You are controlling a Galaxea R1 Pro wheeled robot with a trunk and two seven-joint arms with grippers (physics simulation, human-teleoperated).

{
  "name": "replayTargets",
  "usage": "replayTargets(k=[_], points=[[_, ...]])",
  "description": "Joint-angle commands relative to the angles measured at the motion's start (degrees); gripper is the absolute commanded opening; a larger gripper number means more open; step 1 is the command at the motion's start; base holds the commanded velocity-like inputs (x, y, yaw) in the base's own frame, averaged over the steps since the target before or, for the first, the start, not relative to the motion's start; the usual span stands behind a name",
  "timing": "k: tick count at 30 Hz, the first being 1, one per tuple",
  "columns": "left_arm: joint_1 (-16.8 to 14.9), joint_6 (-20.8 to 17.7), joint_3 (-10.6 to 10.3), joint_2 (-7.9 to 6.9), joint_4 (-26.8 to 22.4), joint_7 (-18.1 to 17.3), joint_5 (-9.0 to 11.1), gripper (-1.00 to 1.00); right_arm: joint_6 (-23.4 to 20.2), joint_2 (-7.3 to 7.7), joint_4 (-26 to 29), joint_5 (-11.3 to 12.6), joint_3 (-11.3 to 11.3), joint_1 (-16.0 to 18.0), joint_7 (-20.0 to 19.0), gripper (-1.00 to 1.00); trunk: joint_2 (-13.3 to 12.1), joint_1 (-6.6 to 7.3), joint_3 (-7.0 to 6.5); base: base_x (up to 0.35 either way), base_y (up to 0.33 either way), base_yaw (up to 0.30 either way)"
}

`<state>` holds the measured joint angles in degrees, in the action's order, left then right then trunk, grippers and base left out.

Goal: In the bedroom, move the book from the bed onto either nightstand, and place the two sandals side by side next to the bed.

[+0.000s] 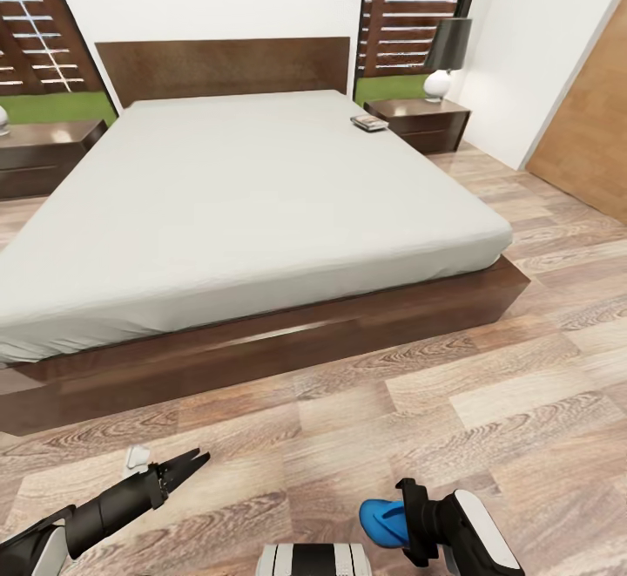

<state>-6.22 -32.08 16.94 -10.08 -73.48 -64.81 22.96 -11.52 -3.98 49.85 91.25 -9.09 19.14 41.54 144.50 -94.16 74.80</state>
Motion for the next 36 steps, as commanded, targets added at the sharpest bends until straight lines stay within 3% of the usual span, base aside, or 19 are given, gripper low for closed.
replayTargets(k=[1, 23, 36], points=[[-0.02, -0.53, 0.02, -0.02, 0.0, -0.15, 0.25, 1.0, -0.44, -0.07, 0.07, -0.02, -0.29, 0.02, 0.28, 1.0, 0.03, -0.01, 0.27, 0.0, 0.0, 0.0], [-0.02, -0.47, 0.04, 0.17, 0.09, -0.14, 0.25, 1.0, -0.44, -0.07, 0.07, -0.02, -0.3, 0.02, 0.29, 1.0, 0.33, -0.58, 5.14, 0.0, 0.0, 0.0], [-0.02, -0.42, 0.11, 0.24, 0.18, -0.09, 0.32, 1.0, -0.44, -0.03, 0.07, -0.02, -0.29, 0.02, 0.3, 1.0, 0.33, -0.58, 5.14, 0.047, 0.0, 0.0]])
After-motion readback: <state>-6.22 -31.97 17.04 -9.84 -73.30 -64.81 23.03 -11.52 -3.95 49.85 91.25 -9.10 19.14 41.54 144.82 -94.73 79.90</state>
